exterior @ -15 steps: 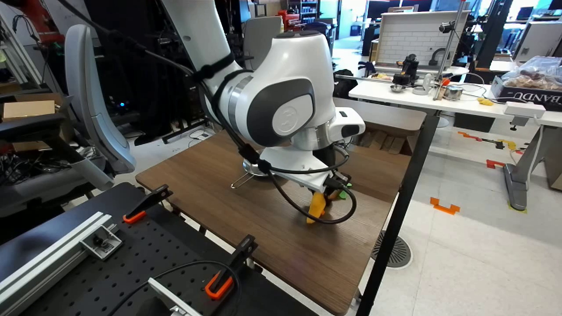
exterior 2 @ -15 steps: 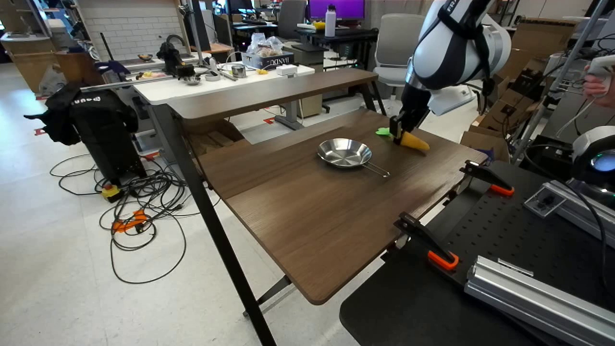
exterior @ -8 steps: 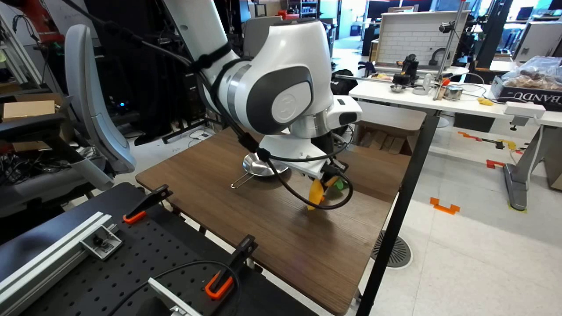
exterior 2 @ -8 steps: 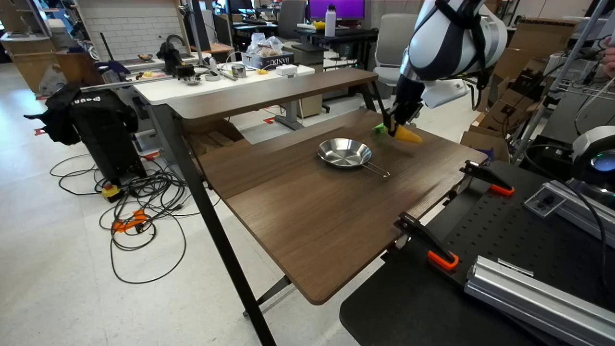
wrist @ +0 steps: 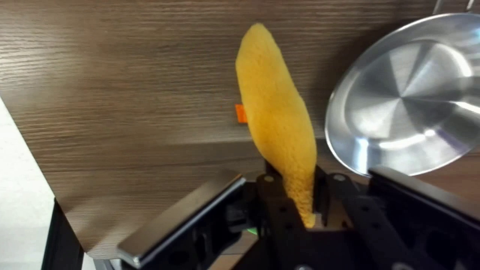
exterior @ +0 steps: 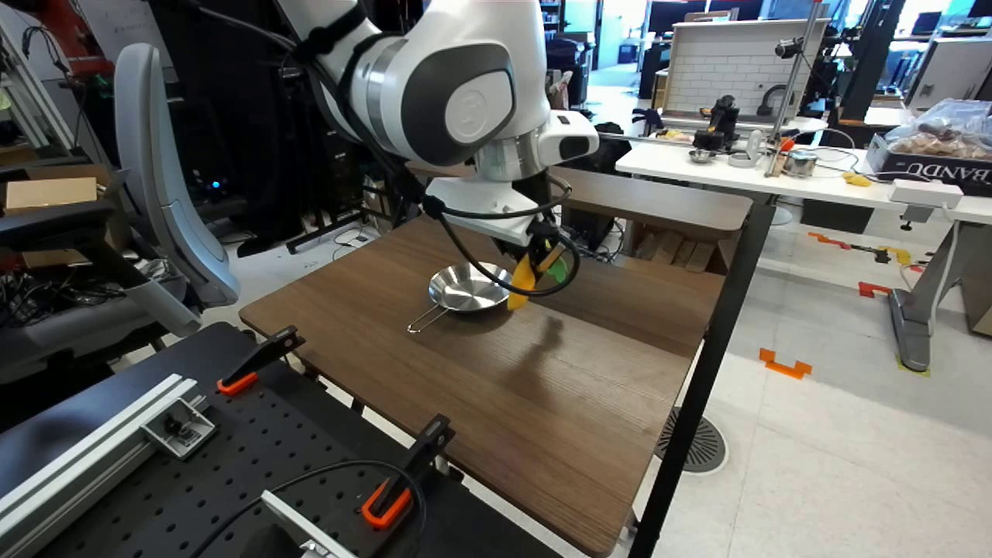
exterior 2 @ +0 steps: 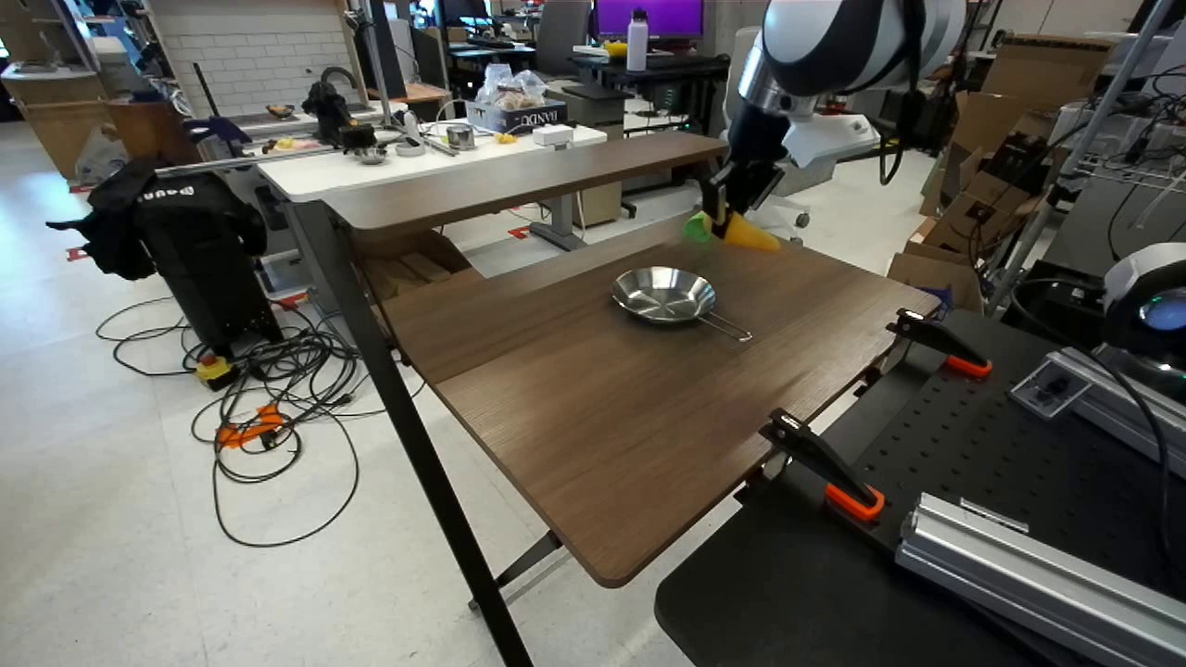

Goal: Put the carrot toy on the silver pan

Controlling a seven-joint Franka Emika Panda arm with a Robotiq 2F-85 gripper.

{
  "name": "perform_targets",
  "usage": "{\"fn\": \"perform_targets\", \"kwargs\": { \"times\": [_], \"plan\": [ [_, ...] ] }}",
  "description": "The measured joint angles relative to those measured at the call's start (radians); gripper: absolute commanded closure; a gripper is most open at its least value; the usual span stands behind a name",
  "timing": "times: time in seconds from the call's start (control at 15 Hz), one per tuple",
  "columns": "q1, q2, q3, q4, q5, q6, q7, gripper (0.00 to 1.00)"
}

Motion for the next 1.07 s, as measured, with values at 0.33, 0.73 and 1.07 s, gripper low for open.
{"fn": "perform_targets", "kwargs": {
  "times": [0.33,0.73,1.07],
  "plan": [
    [0.016,-0.03,0.052,-0.007,0.025,-0.049,0.0,0.96],
    [0.073,-0.03,0.058,-0.007,0.031,-0.073,0.024,0.6],
    [0.113,-0.03,0.058,-0.007,0.032,-0.117,0.046,0.31]
  ]
}}
